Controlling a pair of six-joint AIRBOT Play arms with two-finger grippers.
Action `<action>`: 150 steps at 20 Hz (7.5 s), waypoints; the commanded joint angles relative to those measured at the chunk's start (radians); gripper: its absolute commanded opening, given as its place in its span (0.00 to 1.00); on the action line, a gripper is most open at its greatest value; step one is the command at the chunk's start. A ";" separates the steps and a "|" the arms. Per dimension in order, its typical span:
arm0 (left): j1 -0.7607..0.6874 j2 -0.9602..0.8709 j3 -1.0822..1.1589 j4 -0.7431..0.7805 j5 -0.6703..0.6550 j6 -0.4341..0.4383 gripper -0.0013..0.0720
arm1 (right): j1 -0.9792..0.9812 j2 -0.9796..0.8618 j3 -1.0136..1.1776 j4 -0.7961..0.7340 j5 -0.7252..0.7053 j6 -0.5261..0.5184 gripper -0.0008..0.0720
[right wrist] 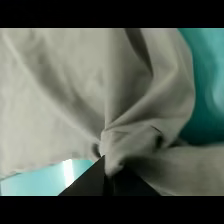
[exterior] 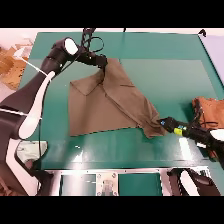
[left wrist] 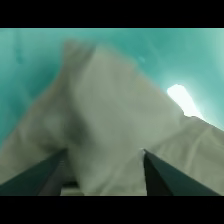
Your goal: Fold the shirts.
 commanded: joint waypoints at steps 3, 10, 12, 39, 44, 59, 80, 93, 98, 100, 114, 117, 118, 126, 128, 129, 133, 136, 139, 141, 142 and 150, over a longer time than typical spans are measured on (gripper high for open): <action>0.161 -0.002 0.136 -0.072 -0.487 -0.201 0.76 | 0.009 -0.020 0.039 -0.034 -0.061 -0.048 0.58; 0.357 0.288 -0.273 0.194 -0.739 -0.309 0.76 | 0.008 -0.191 0.360 -0.326 0.004 0.137 0.56; 0.364 0.406 -0.464 0.242 -0.689 -0.309 0.76 | 0.008 -0.342 0.419 -0.325 0.063 0.137 0.56; 0.430 0.689 -1.308 -0.061 -0.150 -0.137 0.05 | -0.084 -0.514 0.477 -0.258 0.284 0.148 0.47; 0.531 0.689 -1.262 -0.051 -0.223 -0.086 0.05 | -0.098 -0.512 0.475 -0.169 0.411 0.178 0.47; 0.531 0.689 -1.262 -0.018 -0.237 -0.045 0.05 | -0.085 -0.512 0.315 -0.152 0.325 0.244 0.47; 0.531 0.972 0.243 -0.014 -0.283 -0.055 0.05 | -0.249 -0.082 1.619 -0.050 0.253 0.310 0.04; 0.531 1.017 -0.152 0.055 -0.286 -0.093 0.05 | -0.325 -0.034 1.426 -0.130 0.192 0.332 0.04; 0.528 0.821 -0.546 -0.274 -0.167 0.059 0.05 | -0.217 -0.227 0.990 -0.032 0.015 0.126 0.04; 0.528 0.690 -0.658 -0.327 -0.118 0.087 0.05 | -0.140 -0.369 0.877 -0.032 -0.097 0.072 0.04; 0.443 0.243 -0.640 -0.533 0.217 0.244 0.05 | -0.043 -1.138 1.337 0.087 -0.097 0.030 0.04; 0.446 0.244 -0.639 -0.465 0.114 0.231 0.05 | -0.068 -1.128 1.337 -0.061 0.064 0.055 0.04; 0.446 0.243 -0.639 -0.412 0.067 0.203 0.05 | -0.075 -1.122 1.337 -0.134 0.116 0.081 0.04; 0.443 0.242 -0.649 -0.053 -0.117 -0.006 0.05 | -0.085 -1.041 1.192 -0.407 0.271 0.147 0.04; 0.430 0.241 -0.649 -0.051 -0.133 -0.005 0.05 | -0.085 -1.041 1.146 -0.410 0.262 0.147 0.04; 0.423 0.241 -0.649 -0.045 -0.137 -0.005 0.05 | -0.085 -1.041 1.127 -0.419 0.249 0.146 0.04; 0.375 0.241 -0.649 0.013 -0.136 -0.034 0.05 | -0.085 -1.041 1.106 -0.423 0.226 0.148 0.04; 0.355 0.241 -0.649 0.048 -0.147 -0.081 0.05 | -0.085 -1.041 1.106 -0.423 0.231 0.148 0.04; 0.353 0.241 -0.648 0.031 -0.157 -0.080 0.05 | -0.085 -1.041 1.107 -0.423 0.241 0.156 0.16; 0.356 0.243 -0.627 0.031 -0.211 -0.080 0.56 | -0.091 -1.040 1.123 -0.424 0.270 0.168 0.46; 0.362 0.243 -0.605 0.033 -0.267 -0.089 0.75 | -0.100 -1.036 1.136 -0.425 0.299 0.177 0.46; 0.454 0.391 -0.636 0.132 -0.634 -0.257 0.75 | -0.218 -0.796 0.981 -0.431 0.410 0.192 0.38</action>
